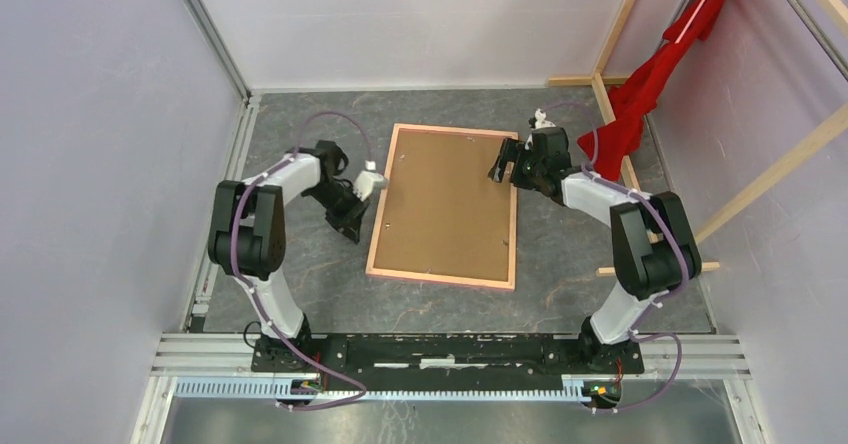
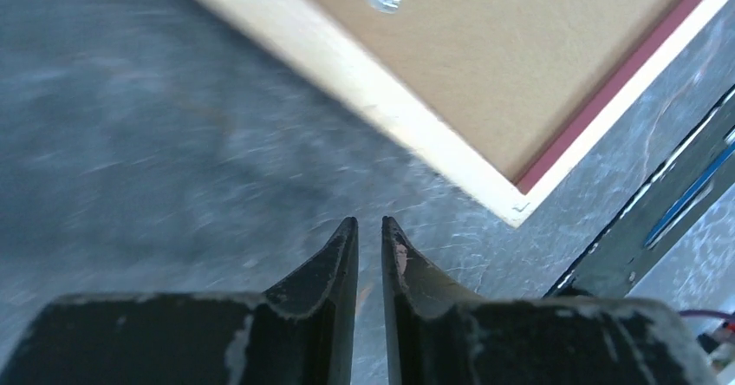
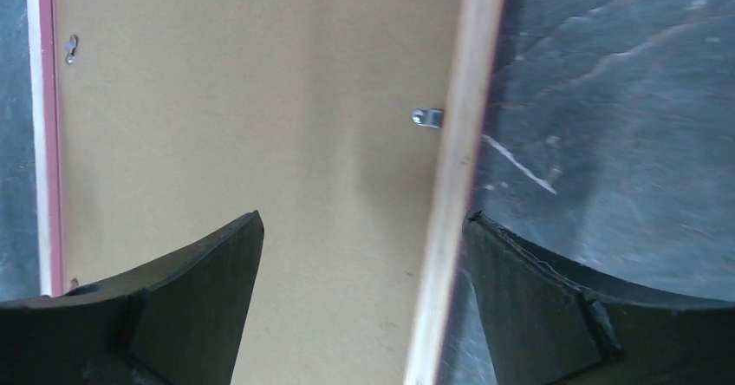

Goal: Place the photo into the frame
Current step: Adjust the photo frame at the center of the board, then install the photo frame at the center of the board.

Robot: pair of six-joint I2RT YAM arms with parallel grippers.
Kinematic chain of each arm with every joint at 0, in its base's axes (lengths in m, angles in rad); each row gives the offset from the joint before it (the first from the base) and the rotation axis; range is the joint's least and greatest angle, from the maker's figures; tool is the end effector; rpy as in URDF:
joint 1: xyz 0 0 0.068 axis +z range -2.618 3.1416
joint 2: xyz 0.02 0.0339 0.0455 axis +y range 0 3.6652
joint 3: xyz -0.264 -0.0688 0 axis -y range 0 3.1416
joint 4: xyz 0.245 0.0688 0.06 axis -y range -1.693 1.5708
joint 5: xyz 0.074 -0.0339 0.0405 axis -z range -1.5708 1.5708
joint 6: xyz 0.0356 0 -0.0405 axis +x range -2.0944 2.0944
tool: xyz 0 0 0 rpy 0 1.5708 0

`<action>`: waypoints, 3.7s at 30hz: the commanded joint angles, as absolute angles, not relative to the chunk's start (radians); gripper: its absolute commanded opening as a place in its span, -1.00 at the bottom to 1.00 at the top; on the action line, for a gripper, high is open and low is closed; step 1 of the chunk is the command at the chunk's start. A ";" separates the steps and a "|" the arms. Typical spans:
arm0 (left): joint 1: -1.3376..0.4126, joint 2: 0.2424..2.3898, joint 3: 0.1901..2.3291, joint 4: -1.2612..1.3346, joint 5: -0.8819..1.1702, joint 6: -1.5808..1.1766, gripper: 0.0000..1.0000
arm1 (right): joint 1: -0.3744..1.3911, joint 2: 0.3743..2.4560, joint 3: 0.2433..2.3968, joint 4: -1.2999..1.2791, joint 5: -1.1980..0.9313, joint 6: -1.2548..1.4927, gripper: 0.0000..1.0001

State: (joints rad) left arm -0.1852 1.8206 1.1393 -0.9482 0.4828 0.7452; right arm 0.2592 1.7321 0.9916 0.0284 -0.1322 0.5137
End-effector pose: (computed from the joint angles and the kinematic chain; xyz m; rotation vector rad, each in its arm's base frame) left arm 0.2989 -0.0728 0.1563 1.3160 2.6697 -0.7284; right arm 0.3530 0.0985 0.1817 0.2263 2.3266 0.5464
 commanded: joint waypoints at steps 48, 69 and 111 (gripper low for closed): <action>-0.096 2.032 1.324 -0.920 0.760 0.628 -0.78 | 0.813 2.053 1.127 0.443 -0.380 0.647 0.32; -0.097 2.012 1.311 -0.920 0.741 0.637 -0.83 | 0.824 2.108 1.197 0.406 -0.416 0.636 0.26; -0.100 2.008 1.350 -0.964 0.718 0.651 -0.85 | 0.792 2.129 1.214 0.459 -0.482 0.628 0.18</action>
